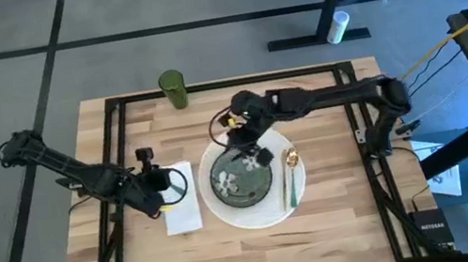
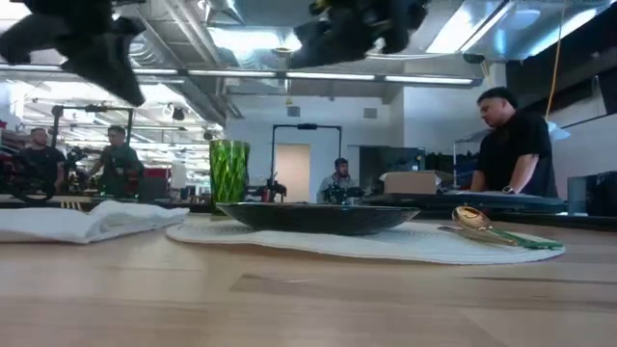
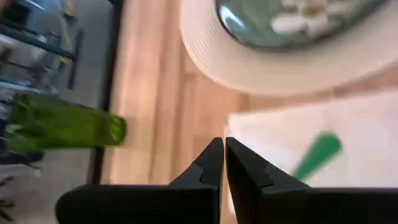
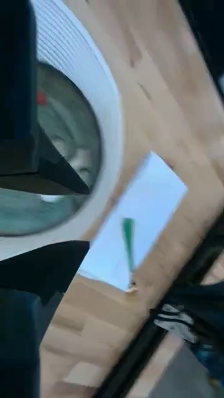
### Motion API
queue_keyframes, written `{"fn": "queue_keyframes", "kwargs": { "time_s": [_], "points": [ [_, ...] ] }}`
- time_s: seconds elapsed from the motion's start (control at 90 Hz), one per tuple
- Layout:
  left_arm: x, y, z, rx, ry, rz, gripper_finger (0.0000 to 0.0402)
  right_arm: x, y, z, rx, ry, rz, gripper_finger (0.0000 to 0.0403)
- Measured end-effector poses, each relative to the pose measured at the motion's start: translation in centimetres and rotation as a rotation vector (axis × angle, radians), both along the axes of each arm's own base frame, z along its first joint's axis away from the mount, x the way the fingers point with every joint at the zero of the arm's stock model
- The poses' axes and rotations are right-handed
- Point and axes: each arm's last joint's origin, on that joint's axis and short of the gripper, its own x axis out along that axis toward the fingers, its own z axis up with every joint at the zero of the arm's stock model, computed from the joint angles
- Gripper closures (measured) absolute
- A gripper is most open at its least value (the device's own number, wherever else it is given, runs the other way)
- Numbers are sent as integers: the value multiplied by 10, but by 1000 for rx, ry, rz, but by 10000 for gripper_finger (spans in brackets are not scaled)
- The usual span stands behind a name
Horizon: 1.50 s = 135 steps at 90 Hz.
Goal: Set table place
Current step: Put the green fork on the white table napkin
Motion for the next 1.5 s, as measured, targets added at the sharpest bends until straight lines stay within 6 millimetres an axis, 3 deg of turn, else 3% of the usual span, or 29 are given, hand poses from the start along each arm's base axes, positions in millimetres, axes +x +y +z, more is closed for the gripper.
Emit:
{"fn": "queue_keyframes", "kwargs": {
  "time_s": [0.178,0.344,0.622,0.756,1.133,1.5],
  "points": [
    [-4,-2,-4,-59,150,-104,402,-21,12,8,-93,107,-6,288],
    [-5,0,-13,-34,329,-174,402,-27,28,5,-99,182,39,288],
    [14,16,-33,-11,529,-155,402,-33,60,-9,-121,232,126,288],
    [19,27,-46,-47,571,-171,402,-37,70,-20,-125,276,147,288],
    [8,46,-76,-92,681,-212,402,-44,83,-49,-85,319,152,288],
    [10,53,-85,-107,644,-235,396,-43,83,-51,-66,305,128,288]
  ]
}}
